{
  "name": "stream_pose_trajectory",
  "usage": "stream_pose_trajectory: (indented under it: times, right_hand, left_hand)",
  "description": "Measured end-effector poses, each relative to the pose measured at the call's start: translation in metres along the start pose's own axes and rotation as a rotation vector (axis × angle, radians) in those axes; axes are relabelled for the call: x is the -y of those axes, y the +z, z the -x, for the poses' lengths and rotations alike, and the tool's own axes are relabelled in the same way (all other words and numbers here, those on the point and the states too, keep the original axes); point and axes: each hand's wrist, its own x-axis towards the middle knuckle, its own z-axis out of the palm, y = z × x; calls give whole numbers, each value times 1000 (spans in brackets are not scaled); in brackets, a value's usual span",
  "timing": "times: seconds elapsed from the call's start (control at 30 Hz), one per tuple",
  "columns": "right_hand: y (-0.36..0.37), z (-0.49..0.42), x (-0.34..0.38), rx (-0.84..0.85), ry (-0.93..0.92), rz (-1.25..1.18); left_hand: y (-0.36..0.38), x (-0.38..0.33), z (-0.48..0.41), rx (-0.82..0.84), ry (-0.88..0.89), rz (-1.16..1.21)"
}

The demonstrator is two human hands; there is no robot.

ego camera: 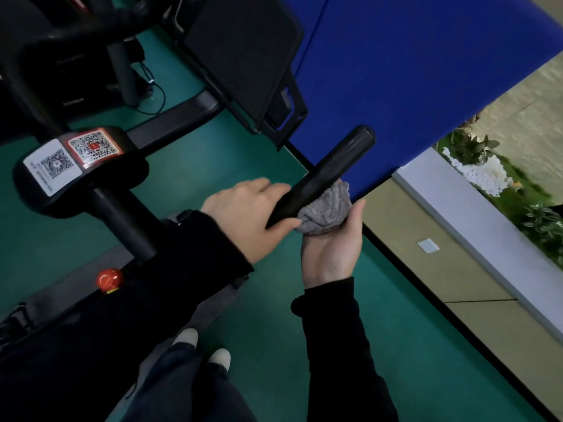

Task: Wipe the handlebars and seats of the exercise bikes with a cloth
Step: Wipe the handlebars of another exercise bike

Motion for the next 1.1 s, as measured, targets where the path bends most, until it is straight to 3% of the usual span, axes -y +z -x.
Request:
stream_pose_trajectory:
  times: [0.2, 0.4, 0.6, 0.83, 1.1]
  right_hand:
    - [1, 4, -5, -106, -102, 58]
    - [18, -24, 12, -276, -351, 136]
    - [18, -4, -7, -339, -468, 332]
    - [27, -17, 3, -428, -519, 392]
    - [23, -6, -2, -412, -671, 686]
  left_hand:
    - [13, -2, -13, -29, -28, 136]
    - [16, 0, -11, -55, -33, 207]
    - [15, 1, -10, -30, -18, 241]
    - [14, 3, -11, -2, -9, 241]
    - [15, 3, -11, 4, -13, 255]
